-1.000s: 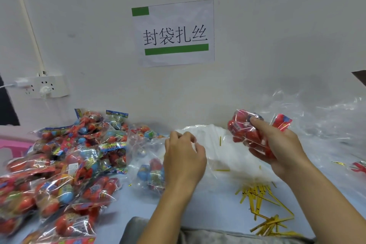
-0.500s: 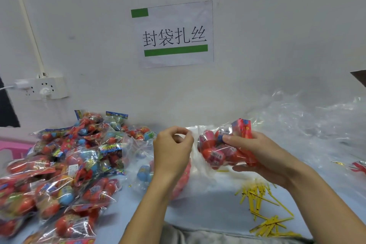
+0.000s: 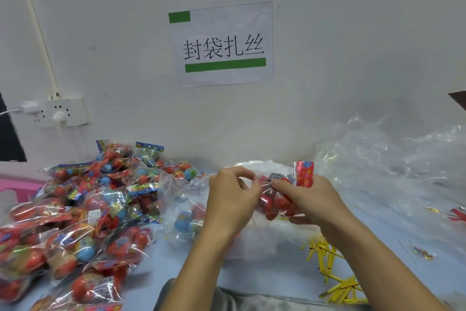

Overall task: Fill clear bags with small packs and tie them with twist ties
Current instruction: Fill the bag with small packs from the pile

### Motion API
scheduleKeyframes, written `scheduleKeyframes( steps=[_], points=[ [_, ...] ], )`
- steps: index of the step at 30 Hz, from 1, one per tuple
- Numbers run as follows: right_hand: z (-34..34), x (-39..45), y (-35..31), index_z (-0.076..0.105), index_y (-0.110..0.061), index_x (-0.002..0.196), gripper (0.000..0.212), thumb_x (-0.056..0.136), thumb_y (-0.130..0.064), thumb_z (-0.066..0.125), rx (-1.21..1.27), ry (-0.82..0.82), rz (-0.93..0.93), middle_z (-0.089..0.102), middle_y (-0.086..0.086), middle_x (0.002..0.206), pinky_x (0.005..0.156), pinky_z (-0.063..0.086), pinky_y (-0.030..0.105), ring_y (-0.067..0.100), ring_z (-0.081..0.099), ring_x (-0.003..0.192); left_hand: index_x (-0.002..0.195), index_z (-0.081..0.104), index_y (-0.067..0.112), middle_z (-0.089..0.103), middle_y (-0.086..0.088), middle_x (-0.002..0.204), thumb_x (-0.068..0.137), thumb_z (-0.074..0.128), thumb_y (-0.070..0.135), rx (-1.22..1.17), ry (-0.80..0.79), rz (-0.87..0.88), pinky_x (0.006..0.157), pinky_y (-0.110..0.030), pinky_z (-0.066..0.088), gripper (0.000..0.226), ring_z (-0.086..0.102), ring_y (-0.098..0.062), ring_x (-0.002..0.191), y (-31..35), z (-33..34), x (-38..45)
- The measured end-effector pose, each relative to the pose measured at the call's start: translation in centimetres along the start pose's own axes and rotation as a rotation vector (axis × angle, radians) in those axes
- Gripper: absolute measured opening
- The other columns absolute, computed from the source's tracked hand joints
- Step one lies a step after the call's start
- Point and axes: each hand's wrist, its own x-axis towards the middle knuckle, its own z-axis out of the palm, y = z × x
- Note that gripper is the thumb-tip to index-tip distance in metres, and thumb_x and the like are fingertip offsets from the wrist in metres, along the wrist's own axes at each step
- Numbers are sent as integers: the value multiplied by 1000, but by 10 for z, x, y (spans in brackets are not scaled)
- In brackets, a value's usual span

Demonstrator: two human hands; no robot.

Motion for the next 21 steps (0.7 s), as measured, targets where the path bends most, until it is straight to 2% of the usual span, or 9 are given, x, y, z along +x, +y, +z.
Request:
scheduleKeyframes(
  steps=[3,6,9,12,15,17,19,21],
  points=[
    [10,-4,-2,74,-13,88,26,84,-39,72,111,3,27,76,6,69,53,52,24,11,67,53,64,67,29,56,9,42,86,71,20,59,30,58,48,-12,36,24,51,-6,40,2,1,-1],
    [15,-8,-5,75,-13,89,30,86,-42,70,148,-108,59,78,10,77,55,53,22,16,69,62,70,75,18,63,6,50,87,69,20,146,72,131,55,-24,48,18,59,-12,50,3,-2,-1],
    [20,-12,-6,74,-18,80,26,87,-43,69,113,-201,66,78,7,78,62,55,27,26,74,75,82,79,23,70,1,64,88,65,25,279,104,191,68,-33,54,15,64,-20,65,7,-5,-1],
    [28,-13,-5,73,-11,84,27,92,-35,65,134,-204,78,75,8,73,64,58,30,25,72,70,83,78,24,69,-1,66,89,62,28,337,78,219,70,-39,54,18,63,-23,67,11,-4,-2],
    [32,-12,-2,74,-1,92,28,93,-29,65,177,-152,96,70,9,68,62,58,29,22,66,62,89,80,24,70,1,64,85,68,29,215,47,198,73,-37,56,13,67,-17,68,11,-3,-3],
    [33,-11,0,73,1,94,32,94,-31,67,233,-112,103,69,9,68,62,57,29,22,64,61,99,80,23,67,8,62,82,74,32,161,52,182,75,-27,55,20,64,-8,67,8,-3,-2],
    [32,-9,0,74,0,94,34,94,-34,68,310,-80,110,71,10,71,62,58,29,22,66,63,95,80,23,55,14,50,79,77,32,120,96,192,62,-12,44,18,56,-2,55,7,-5,-1],
    [31,-9,-2,78,-6,97,32,93,-36,70,390,-77,119,74,10,77,63,60,29,23,69,68,84,81,23,50,15,47,81,76,27,147,111,239,56,-12,36,7,51,-2,51,7,-7,-1]
  ],
)
